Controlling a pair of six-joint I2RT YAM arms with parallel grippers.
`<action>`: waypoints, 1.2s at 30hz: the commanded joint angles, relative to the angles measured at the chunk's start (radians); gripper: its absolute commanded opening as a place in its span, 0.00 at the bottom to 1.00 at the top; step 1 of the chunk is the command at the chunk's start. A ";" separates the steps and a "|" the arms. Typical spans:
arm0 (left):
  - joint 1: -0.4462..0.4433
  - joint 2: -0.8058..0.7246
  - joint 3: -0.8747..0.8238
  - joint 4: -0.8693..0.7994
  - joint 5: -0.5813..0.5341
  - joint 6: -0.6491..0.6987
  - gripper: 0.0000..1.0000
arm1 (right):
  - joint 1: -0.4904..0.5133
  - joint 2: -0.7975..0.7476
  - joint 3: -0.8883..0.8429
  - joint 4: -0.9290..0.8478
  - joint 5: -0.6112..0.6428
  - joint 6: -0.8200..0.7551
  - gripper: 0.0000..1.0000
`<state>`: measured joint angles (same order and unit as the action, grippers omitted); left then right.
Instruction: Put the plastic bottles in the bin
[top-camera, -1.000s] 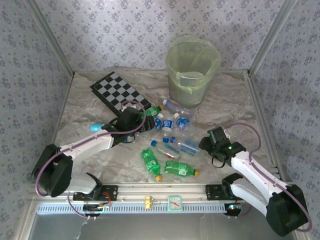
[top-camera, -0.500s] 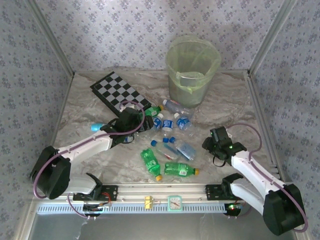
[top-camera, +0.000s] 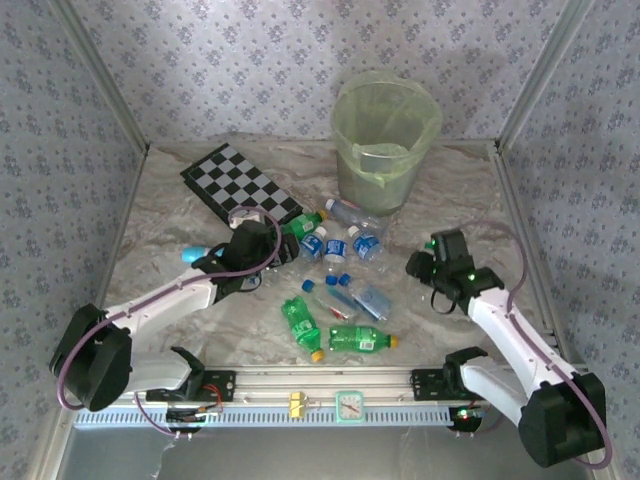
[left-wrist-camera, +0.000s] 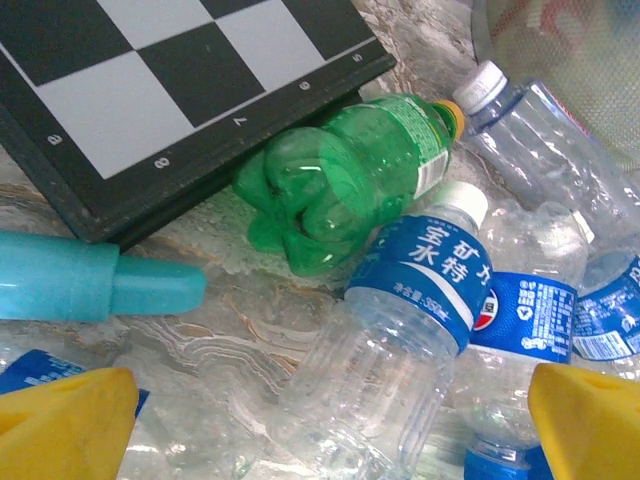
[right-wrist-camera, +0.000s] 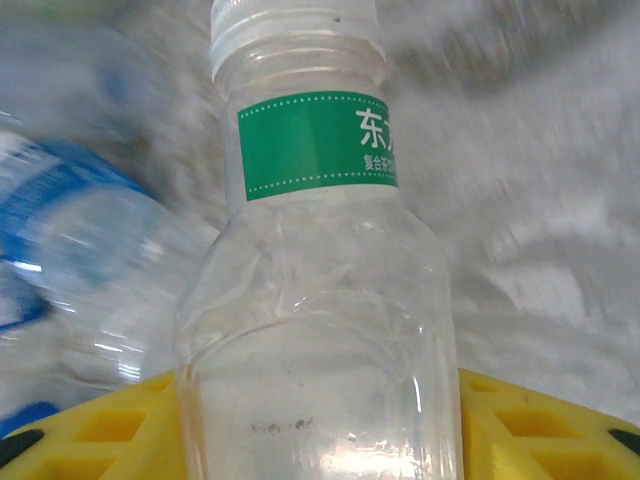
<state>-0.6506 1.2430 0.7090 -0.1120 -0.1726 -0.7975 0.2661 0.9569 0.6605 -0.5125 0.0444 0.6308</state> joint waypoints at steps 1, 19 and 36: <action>0.029 -0.035 -0.018 -0.002 -0.007 -0.009 1.00 | -0.019 0.035 0.172 -0.003 -0.024 -0.164 0.48; 0.086 -0.199 -0.139 -0.029 -0.022 -0.034 1.00 | -0.027 0.519 1.060 0.190 -0.175 -0.380 0.48; 0.087 -0.261 -0.175 -0.044 -0.034 -0.057 1.00 | -0.019 1.061 1.587 -0.065 -0.249 -0.510 0.49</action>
<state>-0.5686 1.0058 0.5457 -0.1394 -0.1883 -0.8425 0.2417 1.9842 2.1803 -0.4988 -0.1661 0.1593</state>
